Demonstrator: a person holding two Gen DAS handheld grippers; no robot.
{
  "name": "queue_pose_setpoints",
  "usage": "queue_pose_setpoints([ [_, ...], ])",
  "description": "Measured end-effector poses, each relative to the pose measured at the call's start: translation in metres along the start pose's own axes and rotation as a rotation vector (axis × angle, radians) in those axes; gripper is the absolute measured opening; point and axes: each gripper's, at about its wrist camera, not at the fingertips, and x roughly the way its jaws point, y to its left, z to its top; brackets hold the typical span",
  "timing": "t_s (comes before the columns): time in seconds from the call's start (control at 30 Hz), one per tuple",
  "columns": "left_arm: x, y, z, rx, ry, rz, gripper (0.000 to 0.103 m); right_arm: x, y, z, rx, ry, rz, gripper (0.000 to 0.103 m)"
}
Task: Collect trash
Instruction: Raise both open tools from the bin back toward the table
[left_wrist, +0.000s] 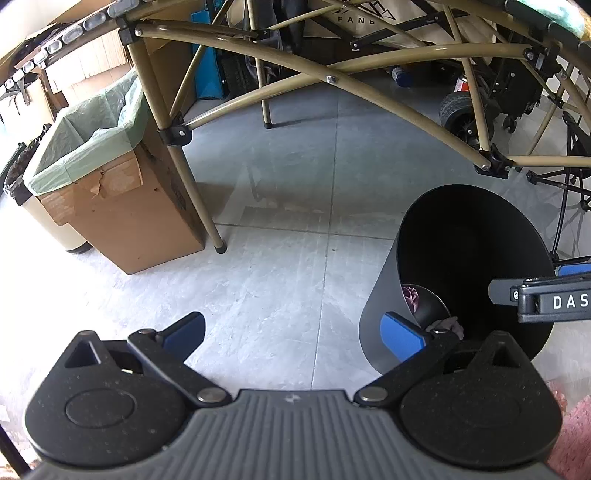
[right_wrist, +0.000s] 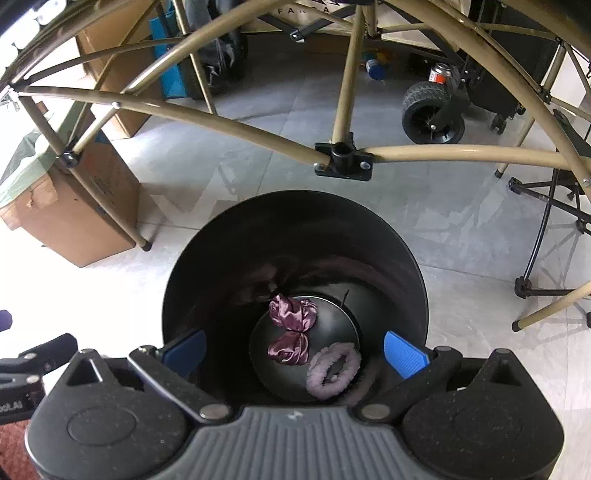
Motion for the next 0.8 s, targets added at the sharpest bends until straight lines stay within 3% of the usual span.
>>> queue_pose_setpoints([
  [0.17,-0.008,-0.007,0.004,0.0,-0.013,-0.017,0.103,-0.013,0.0,-0.005,-0.006,-0.017,0.008,0.103],
  [0.47,-0.04,-0.036,0.012,0.038,-0.104,-0.077,0.103,-0.066,-0.035,-0.017,0.051,-0.131,-0.01,0.103],
  [0.8,-0.092,-0.057,0.022,0.054,-0.254,-0.137,0.103,-0.154,-0.082,-0.041,0.115,-0.405,0.039,0.103],
])
